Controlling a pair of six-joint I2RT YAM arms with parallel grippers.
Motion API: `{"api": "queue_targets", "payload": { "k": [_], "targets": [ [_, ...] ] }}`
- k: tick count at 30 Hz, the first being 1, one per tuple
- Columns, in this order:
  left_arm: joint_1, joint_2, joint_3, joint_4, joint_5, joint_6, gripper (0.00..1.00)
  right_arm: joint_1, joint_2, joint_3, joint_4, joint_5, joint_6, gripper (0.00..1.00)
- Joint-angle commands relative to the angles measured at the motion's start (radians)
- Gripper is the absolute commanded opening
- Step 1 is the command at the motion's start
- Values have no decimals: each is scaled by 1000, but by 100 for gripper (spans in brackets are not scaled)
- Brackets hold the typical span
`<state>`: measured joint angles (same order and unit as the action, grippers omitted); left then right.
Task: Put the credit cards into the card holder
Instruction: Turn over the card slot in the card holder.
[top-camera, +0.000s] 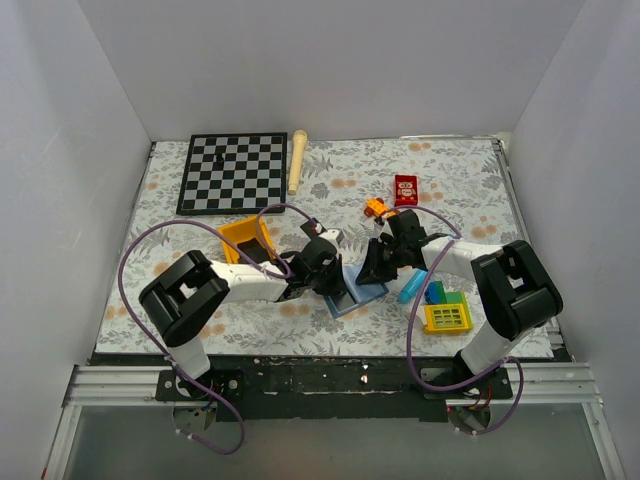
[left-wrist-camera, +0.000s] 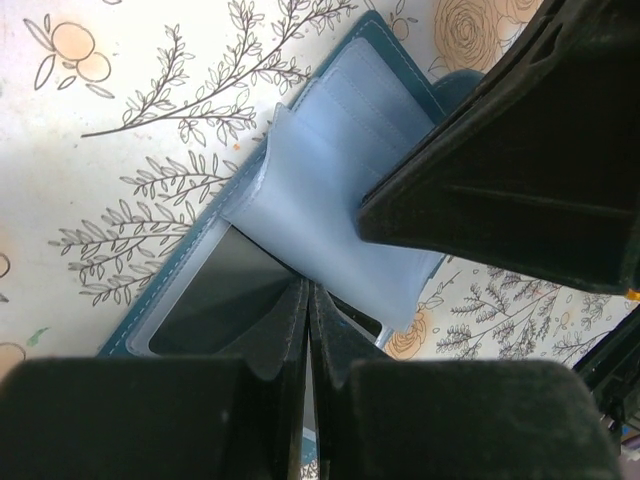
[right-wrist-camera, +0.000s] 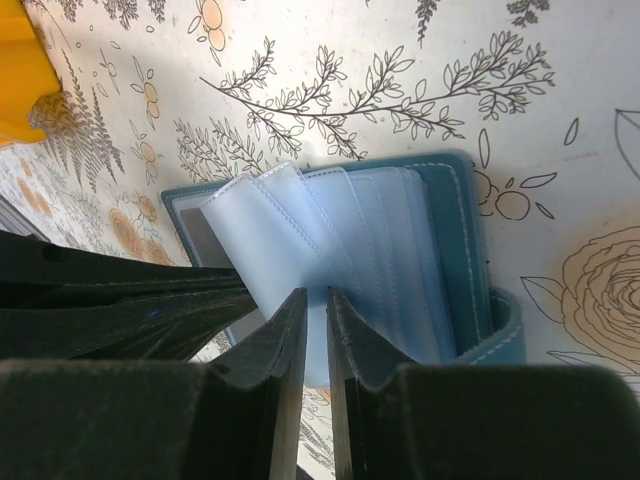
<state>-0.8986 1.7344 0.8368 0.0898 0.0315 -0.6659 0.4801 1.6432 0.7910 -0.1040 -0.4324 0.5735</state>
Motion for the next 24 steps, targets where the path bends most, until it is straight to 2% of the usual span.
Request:
{"api": "queue_targets", "payload": {
  "k": [1,9,24],
  "targets": [
    [-3,-90,-25,-82,-18,22,0,12,21,-4,-11,14,-4,22],
    [-5,-167,16,-71,-1,26,0,12,23,-6,-22,29,-8,21],
    [-6,25,127,-55,56,51,0,12,20,-6,-40,43,-17,20]
  ]
}}
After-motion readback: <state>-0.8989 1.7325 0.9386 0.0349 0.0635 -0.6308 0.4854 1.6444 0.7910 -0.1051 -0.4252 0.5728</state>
